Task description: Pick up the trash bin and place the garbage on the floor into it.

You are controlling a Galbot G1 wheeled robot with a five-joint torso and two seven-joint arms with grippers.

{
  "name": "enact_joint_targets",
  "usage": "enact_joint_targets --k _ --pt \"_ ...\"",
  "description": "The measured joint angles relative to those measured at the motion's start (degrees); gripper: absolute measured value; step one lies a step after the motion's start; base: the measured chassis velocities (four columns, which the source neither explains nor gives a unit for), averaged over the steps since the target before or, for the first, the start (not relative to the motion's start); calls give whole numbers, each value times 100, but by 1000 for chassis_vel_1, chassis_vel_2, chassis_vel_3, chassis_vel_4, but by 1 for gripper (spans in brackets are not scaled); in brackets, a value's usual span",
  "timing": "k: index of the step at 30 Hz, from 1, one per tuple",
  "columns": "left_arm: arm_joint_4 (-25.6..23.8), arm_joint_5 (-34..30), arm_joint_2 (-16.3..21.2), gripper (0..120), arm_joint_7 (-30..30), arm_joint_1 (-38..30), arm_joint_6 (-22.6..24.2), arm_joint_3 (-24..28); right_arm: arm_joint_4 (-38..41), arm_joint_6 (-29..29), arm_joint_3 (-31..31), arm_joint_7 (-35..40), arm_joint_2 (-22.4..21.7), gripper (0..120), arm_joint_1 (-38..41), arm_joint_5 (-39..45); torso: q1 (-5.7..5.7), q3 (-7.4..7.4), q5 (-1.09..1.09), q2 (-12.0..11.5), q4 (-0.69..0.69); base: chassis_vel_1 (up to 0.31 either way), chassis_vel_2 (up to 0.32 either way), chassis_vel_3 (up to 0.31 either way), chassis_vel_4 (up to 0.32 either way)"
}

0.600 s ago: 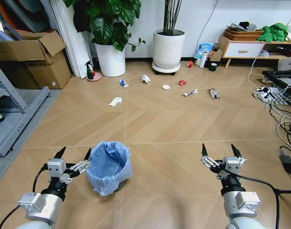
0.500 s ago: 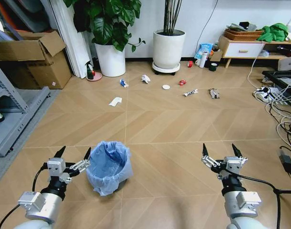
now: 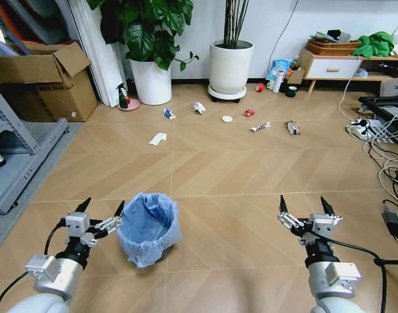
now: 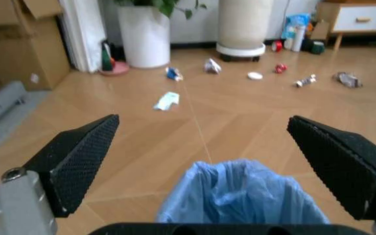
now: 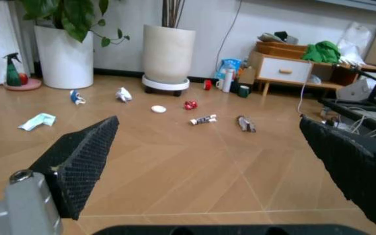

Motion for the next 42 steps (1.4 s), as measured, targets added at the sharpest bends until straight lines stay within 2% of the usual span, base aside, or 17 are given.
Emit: enact_joint_targets --k 3,4,6,7,9,11,14,15,22,26,28,34,42 --pt "79 -453 379 100 -365 -112 468 58 -119 7 -139 -11 -80 100 78 -17 0 0 2 0 4 0 0 0 0" --pt "79 -453 379 100 -365 -112 468 58 -119 7 -139 -11 -80 100 78 -17 0 0 2 0 4 0 0 0 0" --pt "200 -603 586 100 -514 -287 714 95 -138 24 -165 -15 -73 100 48 -32 0 0 -1 0 2 0 0 0 0" --pt "357 -725 819 100 -703 -507 993 180 -156 32 -177 -17 -73 100 23 -32 0 0 0 0 1 0 0 0 0" --pt "448 -801 951 100 -806 -629 1132 262 -168 33 -177 -18 -79 100 20 -32 0 0 0 0 0 0 0 0 0" --pt "784 -1054 1375 100 -1098 -1031 1438 695 -210 25 -173 -18 -122 100 32 -29 0 0 0 0 -1 0 0 0 0" --pt "1002 -1140 1571 100 -1166 -1271 1564 956 -232 8 -167 -18 -152 100 34 -27 0 0 1 0 -1 0 0 0 0" --pt "1308 -1319 1771 100 -1237 -1582 1710 1287 -249 -20 -160 -18 -184 100 26 -23 0 0 0 0 -1 0 0 0 0" --pt "1983 -1551 1981 100 -1003 -2147 1948 1698 -320 -30 -98 -16 -203 100 -30 -22 0 0 1 0 1 0 0 0 0" --pt "2465 -1998 2107 100 -939 -2726 2273 2041 -414 -25 -81 -15 -204 100 3 -24 0 0 1 0 1 0 0 0 0" --pt "2528 -2038 2121 100 -936 -2818 2320 2095 -425 -26 -81 -14 -204 100 13 -23 0 0 1 0 1 0 0 0 0" --pt "3139 -2192 2170 100 -880 -3472 2587 2599 -493 -16 -75 -13 -204 100 26 -45 0 0 1 0 0 0 0 0 0" --pt "3396 -2161 2169 100 -873 -3672 2827 2825 -516 34 -38 -12 -208 100 32 -57 0 0 1 0 1 0 0 0 0"
